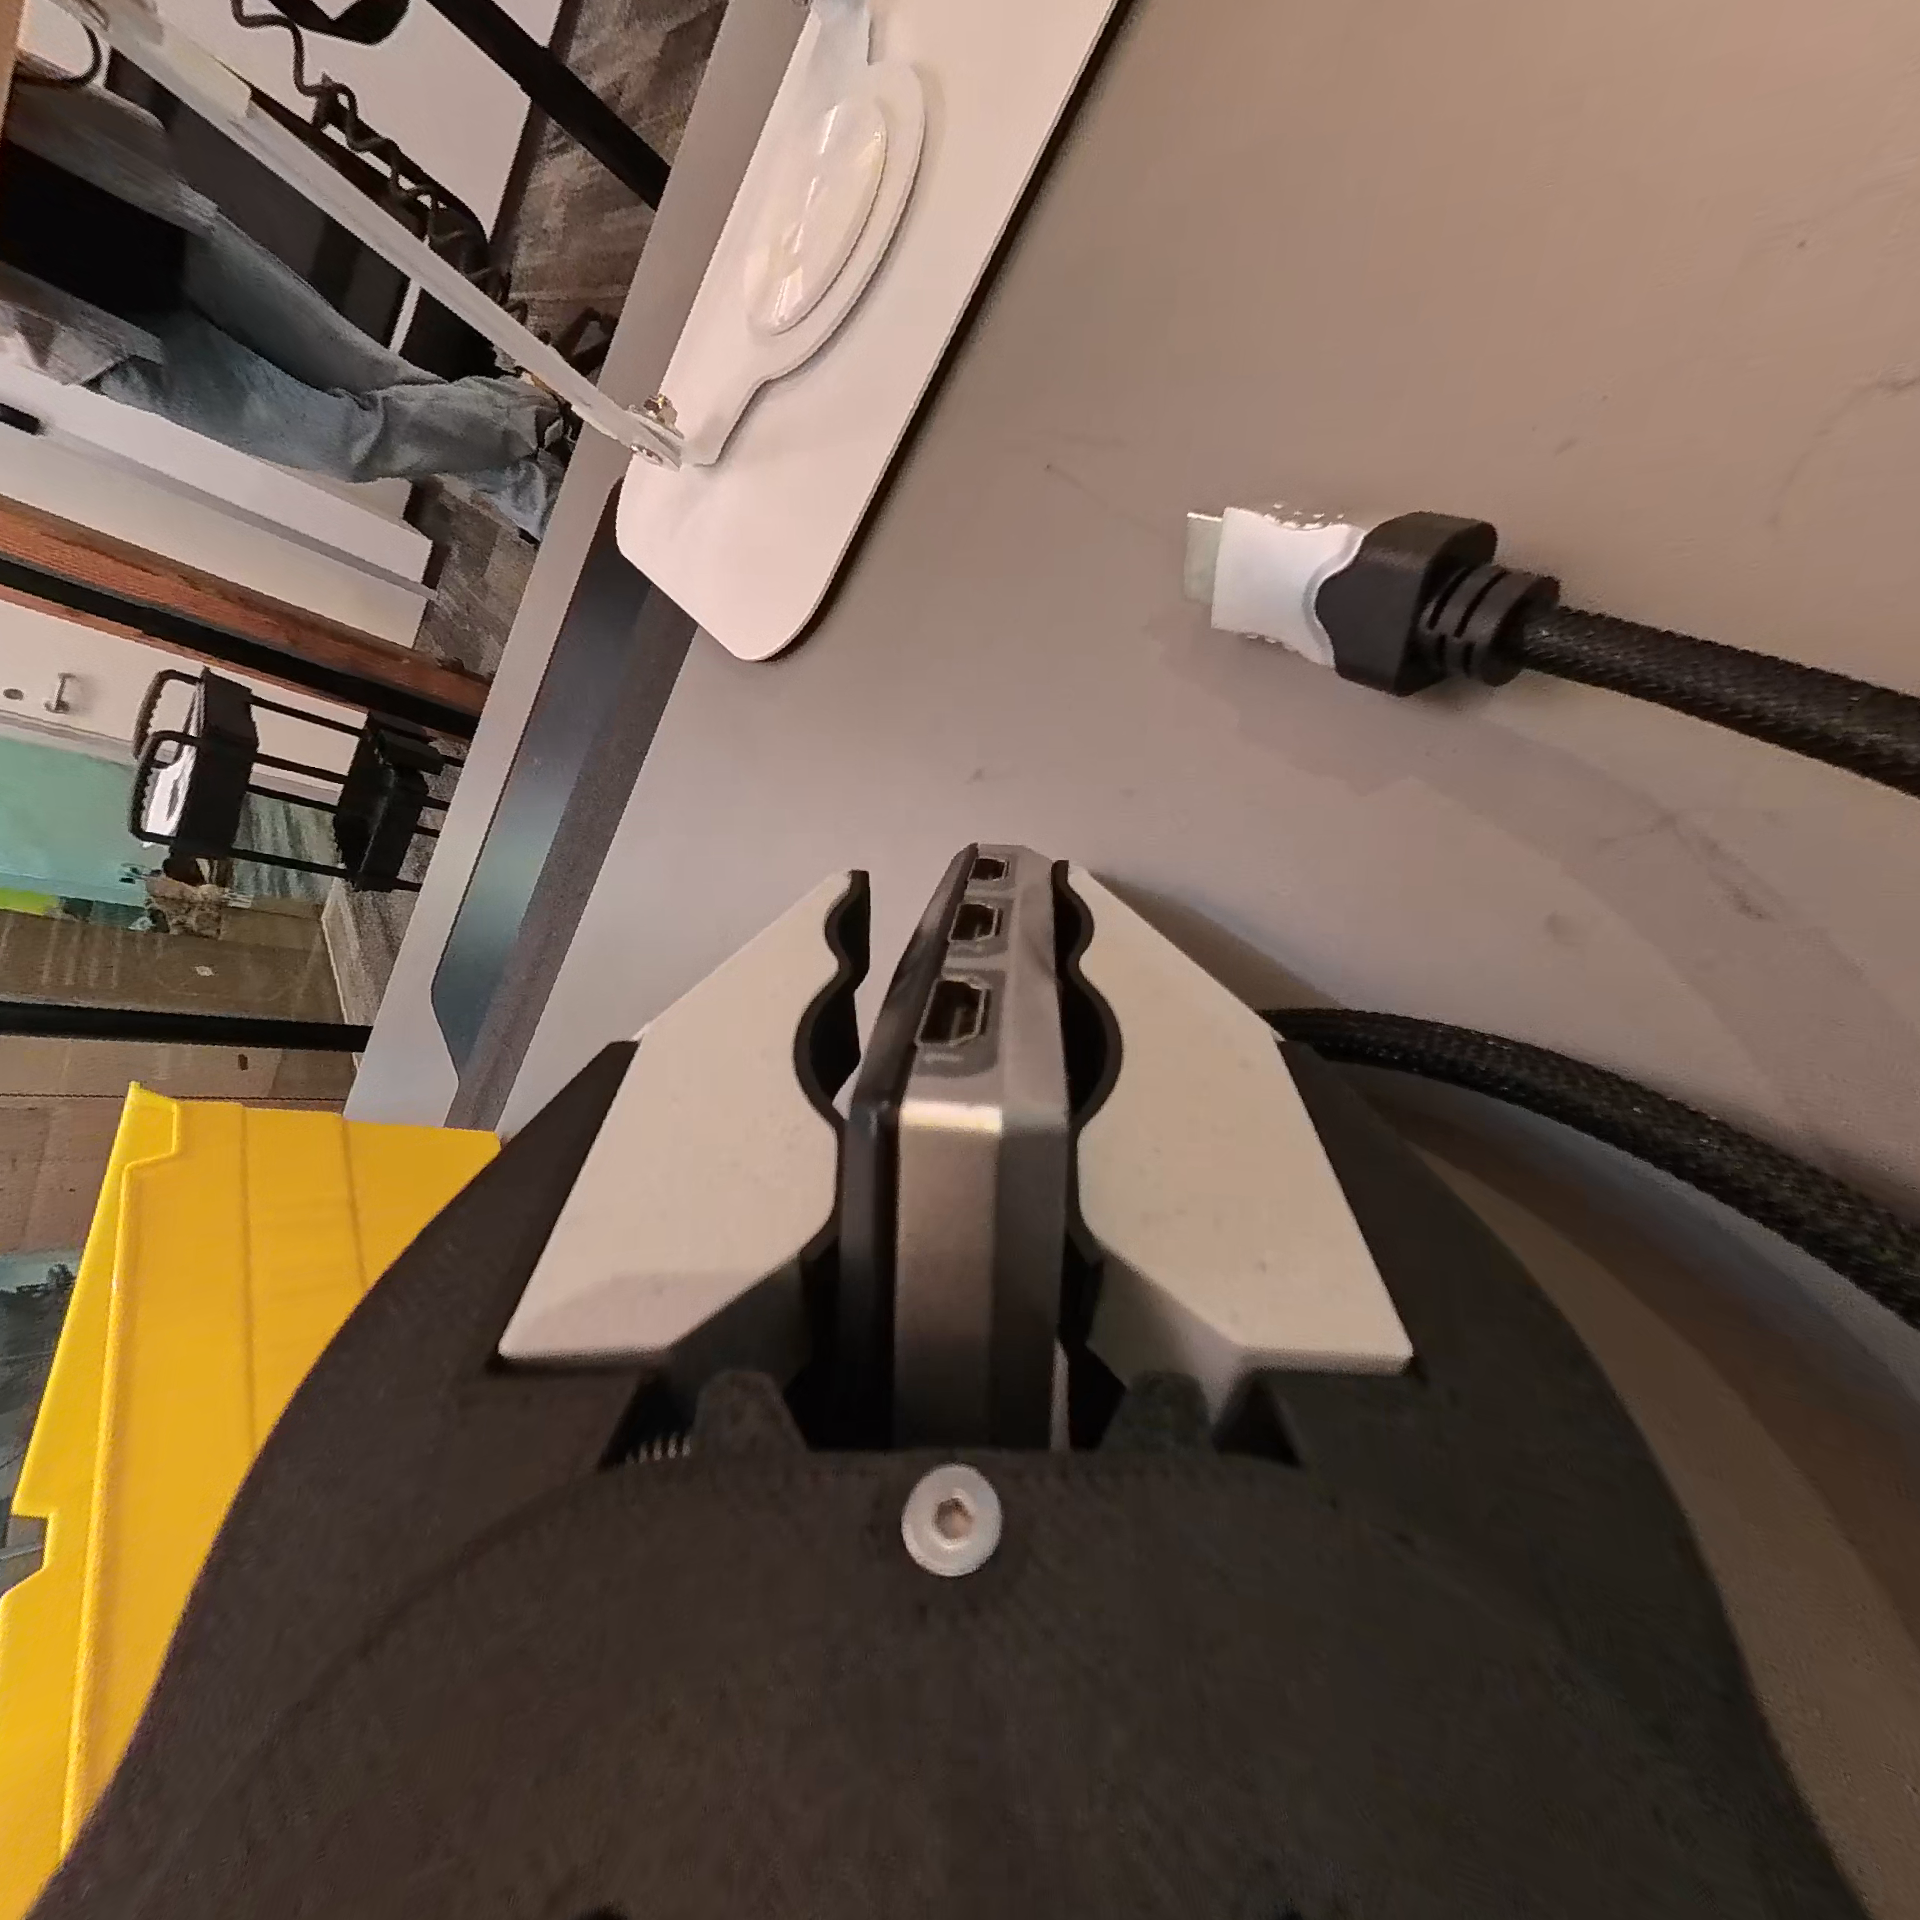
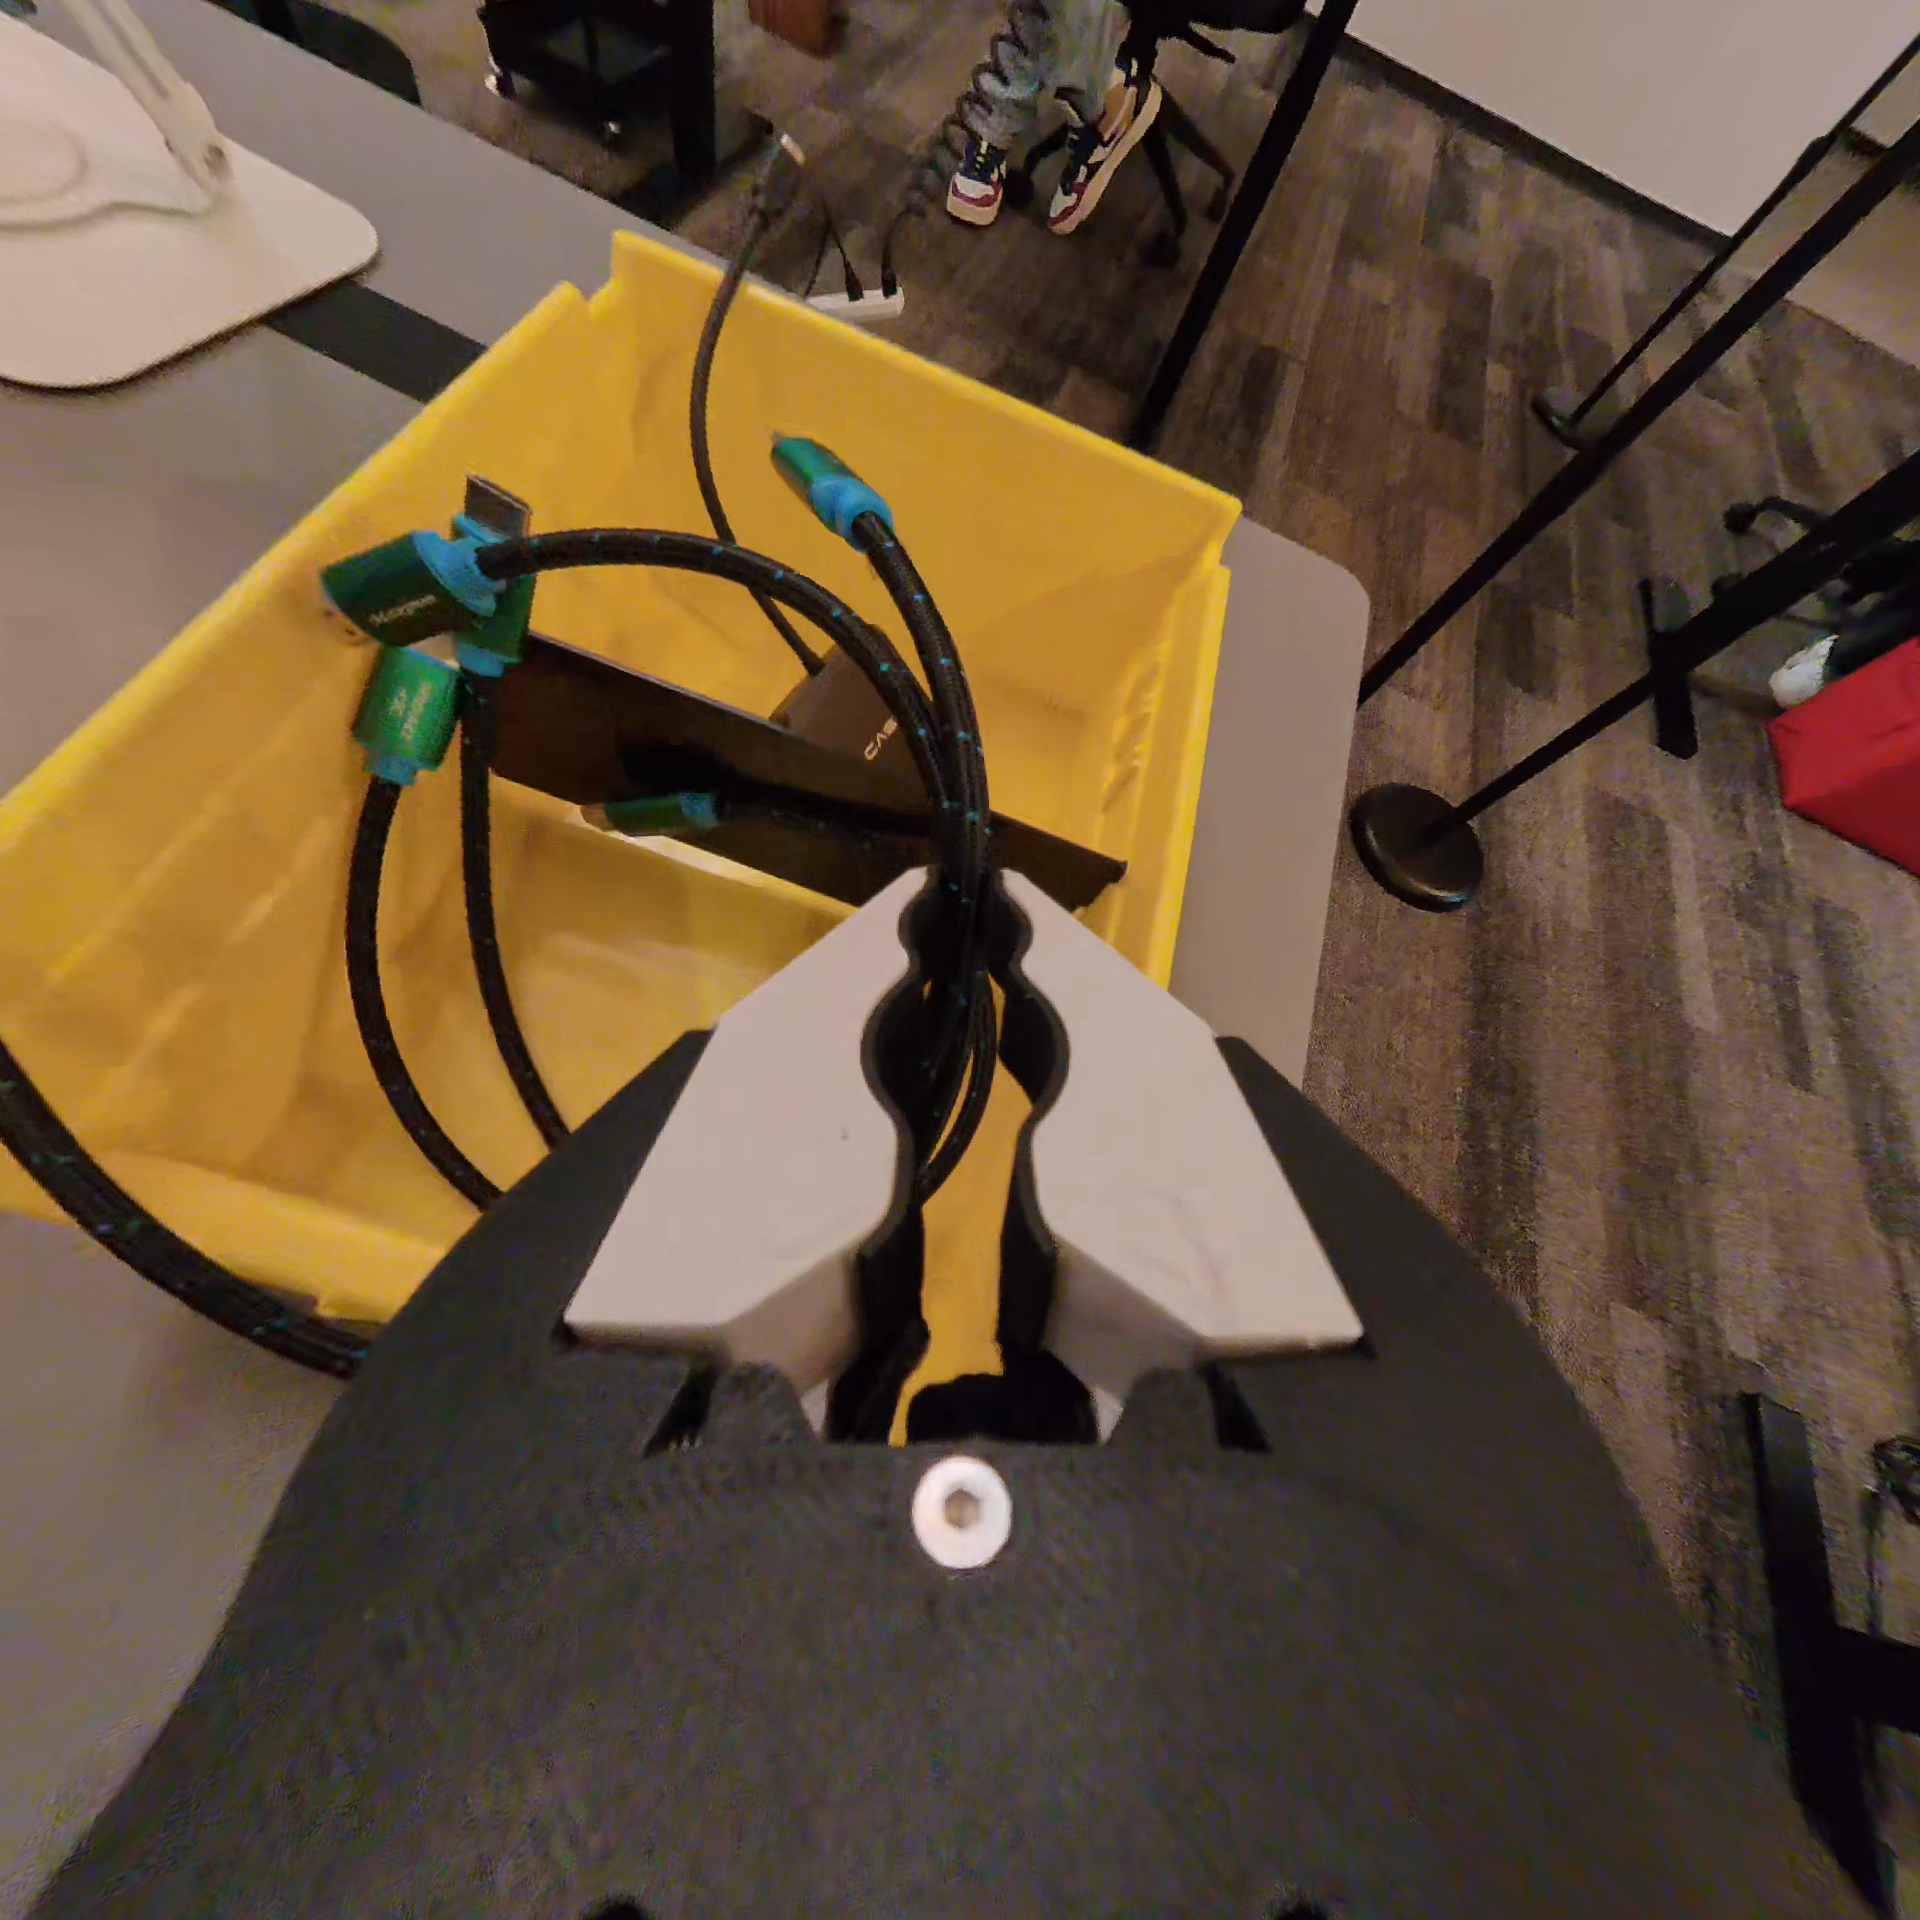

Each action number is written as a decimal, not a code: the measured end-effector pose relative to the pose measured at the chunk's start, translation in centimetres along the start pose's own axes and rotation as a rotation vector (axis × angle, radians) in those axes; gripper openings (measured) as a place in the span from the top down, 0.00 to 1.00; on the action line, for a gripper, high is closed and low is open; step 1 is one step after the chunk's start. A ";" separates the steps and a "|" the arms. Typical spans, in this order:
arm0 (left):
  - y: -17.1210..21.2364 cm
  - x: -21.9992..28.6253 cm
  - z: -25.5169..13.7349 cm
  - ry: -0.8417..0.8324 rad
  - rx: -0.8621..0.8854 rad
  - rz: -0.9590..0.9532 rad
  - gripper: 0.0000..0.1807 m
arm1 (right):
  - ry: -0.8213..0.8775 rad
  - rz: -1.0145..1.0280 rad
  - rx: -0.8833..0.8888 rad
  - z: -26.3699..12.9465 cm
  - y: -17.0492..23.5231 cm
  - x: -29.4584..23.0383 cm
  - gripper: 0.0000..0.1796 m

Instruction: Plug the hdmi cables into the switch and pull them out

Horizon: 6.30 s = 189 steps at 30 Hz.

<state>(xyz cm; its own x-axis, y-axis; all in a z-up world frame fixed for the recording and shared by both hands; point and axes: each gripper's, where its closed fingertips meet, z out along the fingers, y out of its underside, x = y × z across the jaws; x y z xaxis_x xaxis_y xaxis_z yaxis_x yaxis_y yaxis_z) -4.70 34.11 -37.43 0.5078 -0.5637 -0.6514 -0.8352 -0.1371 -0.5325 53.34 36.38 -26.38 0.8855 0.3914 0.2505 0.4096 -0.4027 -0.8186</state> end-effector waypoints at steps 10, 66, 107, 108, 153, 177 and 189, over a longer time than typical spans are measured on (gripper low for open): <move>0.0 0.0 0.0 0.002 0.000 0.000 0.82 | 0.119 0.047 -0.033 2.0 1.3 1.0 0.97; -0.9 -0.2 -0.4 -0.002 0.042 -0.030 0.82 | 0.238 -0.335 -0.177 -3.4 -2.0 -5.3 0.76; -7.5 4.5 -5.2 0.196 0.366 0.128 0.83 | -0.951 -0.995 0.351 3.4 -13.7 -54.0 0.89; -7.5 4.5 -5.3 0.203 0.370 0.123 0.82 | -0.934 -1.013 0.369 3.3 -13.6 -54.0 0.89; 0.3 0.0 -2.2 0.133 0.013 -0.081 0.97 | -0.982 -0.616 -0.126 7.5 -11.4 -46.9 0.59; -2.3 1.3 -2.8 0.181 0.121 -0.073 0.97 | -0.807 -0.502 -0.210 9.6 -8.1 -45.2 0.76; -5.3 -3.3 -5.6 0.051 0.400 -0.276 0.78 | -0.763 -0.372 -0.055 8.5 -11.6 -40.4 0.88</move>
<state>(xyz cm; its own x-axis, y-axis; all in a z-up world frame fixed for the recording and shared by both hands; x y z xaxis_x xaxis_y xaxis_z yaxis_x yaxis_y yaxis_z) -3.11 32.10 -29.46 0.6795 -0.5913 -0.4344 -0.5192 0.0307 -0.8541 10.96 32.29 -31.34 0.3090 0.9488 0.0651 0.6723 -0.1695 -0.7206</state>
